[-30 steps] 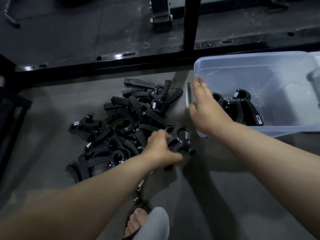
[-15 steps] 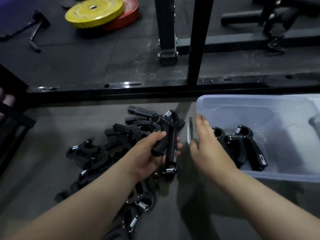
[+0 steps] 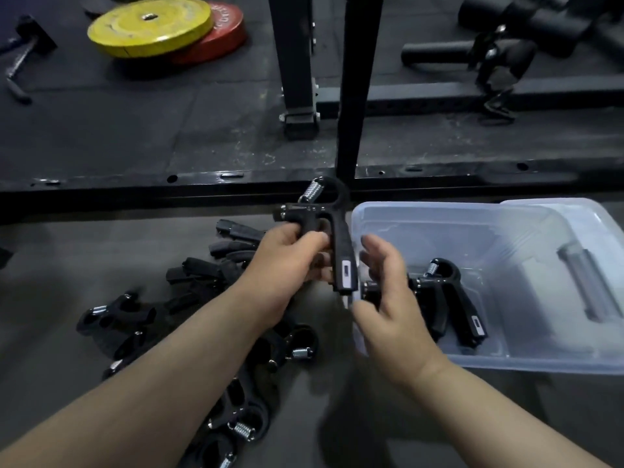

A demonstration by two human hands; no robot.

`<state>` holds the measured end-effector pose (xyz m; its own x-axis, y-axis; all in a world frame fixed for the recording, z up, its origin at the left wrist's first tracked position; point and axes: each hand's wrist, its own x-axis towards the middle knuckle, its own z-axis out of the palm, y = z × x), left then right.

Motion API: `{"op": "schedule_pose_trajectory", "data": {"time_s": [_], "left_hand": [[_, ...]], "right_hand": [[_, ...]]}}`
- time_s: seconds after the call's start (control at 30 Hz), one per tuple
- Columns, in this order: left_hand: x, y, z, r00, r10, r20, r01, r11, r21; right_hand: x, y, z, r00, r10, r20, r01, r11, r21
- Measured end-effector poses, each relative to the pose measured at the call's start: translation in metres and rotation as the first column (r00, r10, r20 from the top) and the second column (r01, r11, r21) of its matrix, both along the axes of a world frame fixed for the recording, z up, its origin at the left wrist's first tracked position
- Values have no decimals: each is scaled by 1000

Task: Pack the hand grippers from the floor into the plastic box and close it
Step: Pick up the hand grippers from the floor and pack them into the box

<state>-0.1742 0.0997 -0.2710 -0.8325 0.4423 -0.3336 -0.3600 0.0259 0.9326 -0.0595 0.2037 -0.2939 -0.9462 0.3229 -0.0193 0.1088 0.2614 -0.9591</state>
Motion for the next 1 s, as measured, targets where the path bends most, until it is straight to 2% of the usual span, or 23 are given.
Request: {"op": "schedule_pose_trajectory", "data": {"time_s": [0.07, 0.13, 0.2, 0.27, 0.33, 0.4, 0.43, 0.47, 0.53, 0.57, 0.63, 0.73, 0.9, 1.0], "left_hand": [[11, 14, 3, 988, -97, -123, 88, 993, -75], [23, 27, 8, 974, -165, -154, 157, 985, -66], [30, 38, 14, 955, -241, -174, 234, 970, -60], [33, 46, 11, 895, -329, -303, 290, 942, -166], [33, 51, -2, 783, -377, -495, 199, 905, -376], [32, 51, -18, 621, -392, -679, -49, 845, -533], [33, 51, -25, 556, -437, -707, -116, 802, -586], [33, 51, -32, 527, -500, -687, -119, 758, -642], [34, 52, -43, 558, -575, -598, -31, 706, -707], [34, 52, -46, 599, -561, -571, 12, 720, -694], [33, 51, -50, 665, -476, -576, 39, 792, -610], [30, 50, -58, 708, -365, -604, 28, 870, -493], [29, 51, -66, 722, -303, -623, 1, 900, -437], [28, 50, -69, 714, -294, -635, -1, 907, -421]], "right_hand": [[3, 9, 11, 995, -19, -93, 12, 997, -80], [1, 22, 22, 987, -123, -107, 111, 988, -111], [-4, 41, 28, 972, -232, -40, 230, 972, -48], [-7, 64, 25, 961, -268, 69, 264, 963, 54], [-6, 89, 19, 945, -302, 127, 283, 947, 150], [-1, 115, 10, 918, -347, 193, 293, 920, 259], [3, 127, 3, 899, -359, 250, 284, 914, 289], [7, 138, -6, 876, -364, 316, 269, 914, 305], [14, 152, -27, 821, -349, 452, 227, 926, 302], [15, 156, -38, 802, -333, 496, 205, 933, 297], [12, 155, -52, 789, -310, 531, 173, 940, 292], [-2, 142, -62, 778, -280, 563, 126, 947, 297], [-21, 125, -66, 767, -196, 611, -8, 950, 313], [-22, 121, -70, 746, -186, 639, -119, 907, 403]]}}
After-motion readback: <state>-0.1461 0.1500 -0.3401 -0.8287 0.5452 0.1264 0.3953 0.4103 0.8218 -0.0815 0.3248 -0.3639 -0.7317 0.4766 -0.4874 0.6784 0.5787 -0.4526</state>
